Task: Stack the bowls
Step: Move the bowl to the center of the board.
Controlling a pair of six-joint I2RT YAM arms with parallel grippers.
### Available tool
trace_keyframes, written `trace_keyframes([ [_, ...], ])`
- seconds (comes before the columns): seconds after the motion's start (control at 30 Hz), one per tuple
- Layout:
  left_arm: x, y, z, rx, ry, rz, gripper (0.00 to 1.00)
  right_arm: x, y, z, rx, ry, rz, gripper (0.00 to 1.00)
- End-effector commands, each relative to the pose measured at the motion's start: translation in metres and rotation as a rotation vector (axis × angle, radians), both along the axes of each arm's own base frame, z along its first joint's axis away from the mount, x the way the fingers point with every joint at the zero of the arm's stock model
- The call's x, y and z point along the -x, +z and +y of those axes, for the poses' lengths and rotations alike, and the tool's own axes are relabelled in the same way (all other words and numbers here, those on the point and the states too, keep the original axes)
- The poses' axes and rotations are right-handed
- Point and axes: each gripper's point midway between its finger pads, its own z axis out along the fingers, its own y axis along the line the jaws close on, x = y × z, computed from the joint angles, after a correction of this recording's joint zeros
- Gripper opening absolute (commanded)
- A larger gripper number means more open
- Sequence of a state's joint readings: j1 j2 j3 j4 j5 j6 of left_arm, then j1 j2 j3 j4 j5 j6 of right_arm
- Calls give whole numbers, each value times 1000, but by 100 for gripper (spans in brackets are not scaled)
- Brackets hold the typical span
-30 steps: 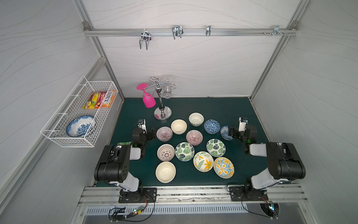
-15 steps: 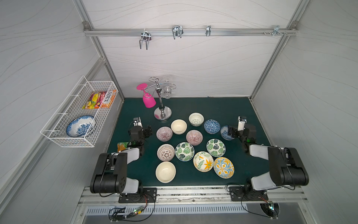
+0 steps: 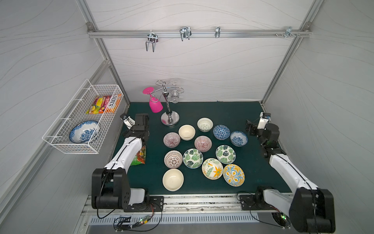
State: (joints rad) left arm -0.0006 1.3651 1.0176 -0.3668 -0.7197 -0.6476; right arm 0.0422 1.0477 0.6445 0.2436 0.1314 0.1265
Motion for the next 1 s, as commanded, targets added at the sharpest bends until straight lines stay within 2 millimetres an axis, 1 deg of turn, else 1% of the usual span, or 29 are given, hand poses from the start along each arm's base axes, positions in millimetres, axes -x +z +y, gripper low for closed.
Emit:
trace_keyframes([
  [0.0,45,4,3,26,100,235,100,20,15,-7,-148,-85,91,99],
  [0.07,50,12,-2,49,77,284,100,31,15,-15,-253,-175,194,99],
  [0.1,52,14,-7,73,46,299,100,32,13,-18,-295,-214,225,99],
  [0.13,49,17,-14,94,-26,293,100,33,10,-19,-344,-235,250,99],
  [0.17,40,17,-30,145,-142,257,100,32,9,-17,-389,-226,270,99],
  [0.2,36,18,-47,196,-249,213,100,32,8,-12,-439,-197,293,99],
  [0.23,30,24,-60,229,-336,143,100,32,10,-9,-478,-174,306,99],
  [0.3,31,37,-83,288,-463,58,100,33,11,3,-506,-108,340,99],
  [0.37,39,42,-90,319,-492,57,100,34,14,17,-512,-37,379,99],
  [0.43,43,41,-96,361,-524,82,100,36,12,36,-503,32,437,99],
  [0.5,47,34,-103,413,-553,106,100,41,8,54,-455,71,505,98],
  [0.63,56,18,-115,507,-601,117,100,52,0,97,-361,160,610,96],
  [0.7,59,9,-125,563,-626,109,100,58,-9,121,-306,199,661,96],
  [0.73,61,5,-131,592,-639,105,100,60,-17,132,-284,211,696,95],
  [0.8,66,-4,-139,644,-644,99,100,60,-27,154,-246,244,740,93],
  [0.83,68,-6,-143,665,-651,83,100,58,-32,164,-228,255,758,92],
  [0.87,72,-14,-149,690,-657,79,100,56,-39,178,-203,274,785,90],
  [0.93,77,-18,-158,694,-675,74,100,51,-47,196,-180,295,817,89],
  [0.97,79,-21,-160,690,-675,81,100,47,-47,205,-178,306,822,89],
])
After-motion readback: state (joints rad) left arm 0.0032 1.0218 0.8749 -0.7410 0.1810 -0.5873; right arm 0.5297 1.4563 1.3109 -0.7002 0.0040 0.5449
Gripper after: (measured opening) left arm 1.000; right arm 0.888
